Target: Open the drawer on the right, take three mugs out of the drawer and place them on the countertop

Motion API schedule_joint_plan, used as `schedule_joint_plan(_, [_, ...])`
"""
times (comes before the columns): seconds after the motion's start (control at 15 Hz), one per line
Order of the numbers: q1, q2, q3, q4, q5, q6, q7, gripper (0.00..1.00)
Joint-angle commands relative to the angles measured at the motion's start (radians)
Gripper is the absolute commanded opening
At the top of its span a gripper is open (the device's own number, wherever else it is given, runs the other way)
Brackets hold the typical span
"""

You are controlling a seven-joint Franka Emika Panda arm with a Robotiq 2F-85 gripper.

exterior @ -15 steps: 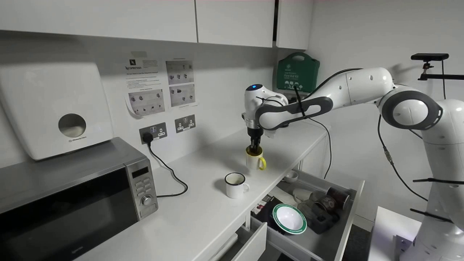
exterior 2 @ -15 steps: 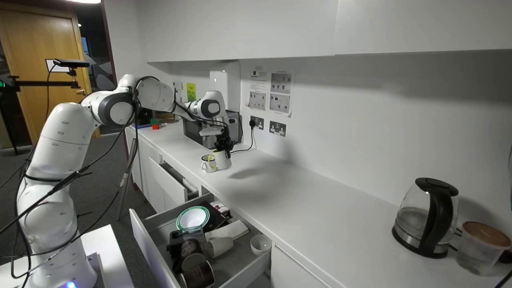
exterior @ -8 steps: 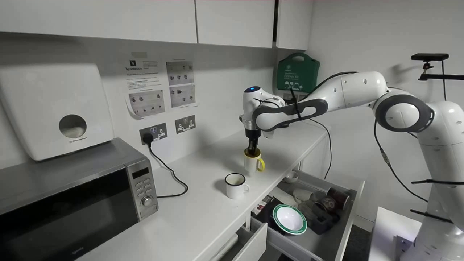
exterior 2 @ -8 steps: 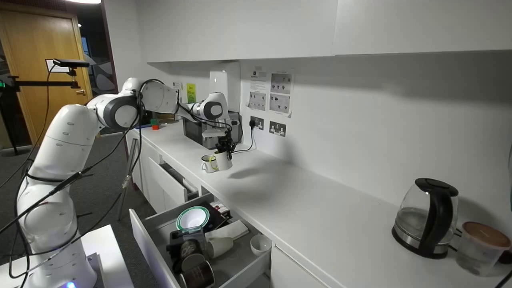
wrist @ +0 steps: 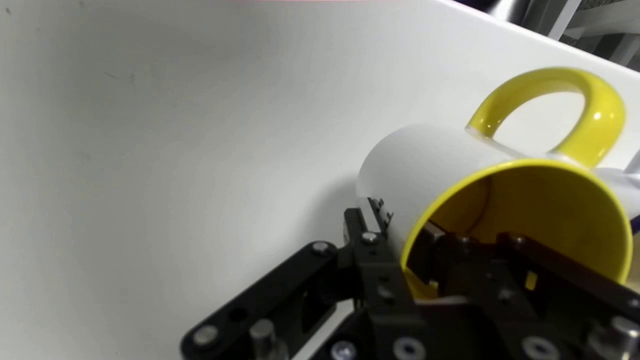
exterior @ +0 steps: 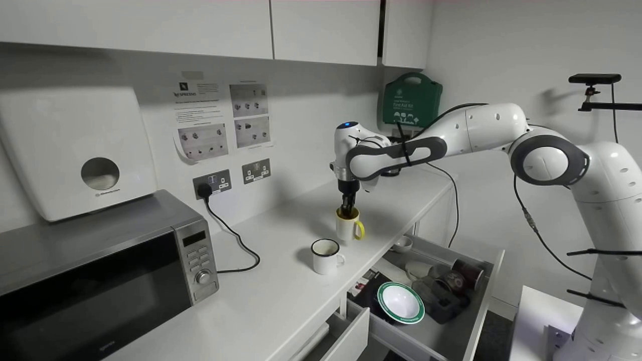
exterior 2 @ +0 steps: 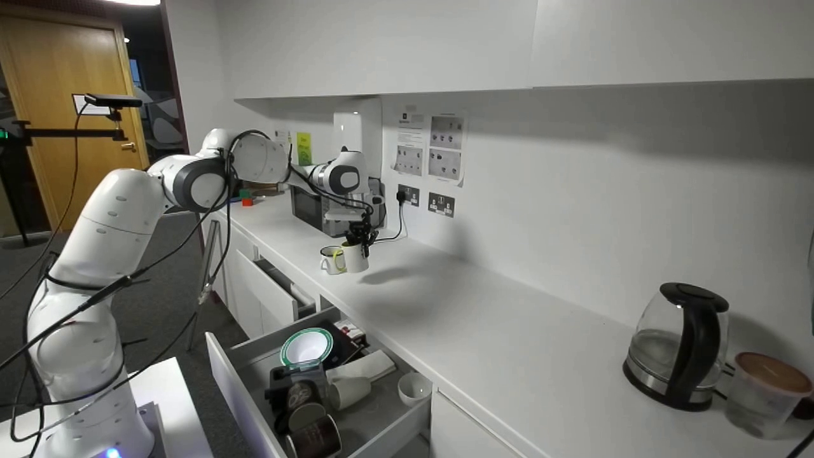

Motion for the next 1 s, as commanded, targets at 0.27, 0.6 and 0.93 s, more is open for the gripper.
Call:
schedule_joint_plan(0.27, [-0.015, 0.061, 0.011, 0.092, 0.032, -0.061, -0.049, 0.03])
schedule_joint_plan(0.6, [-0.015, 0.085, 0.012, 0.104, 0.037, -0.066, -0.048, 0.03])
schedule_joint_plan(0.93, [-0.015, 0.11, 0.013, 0.128, 0.041, -0.087, -0.048, 0.03])
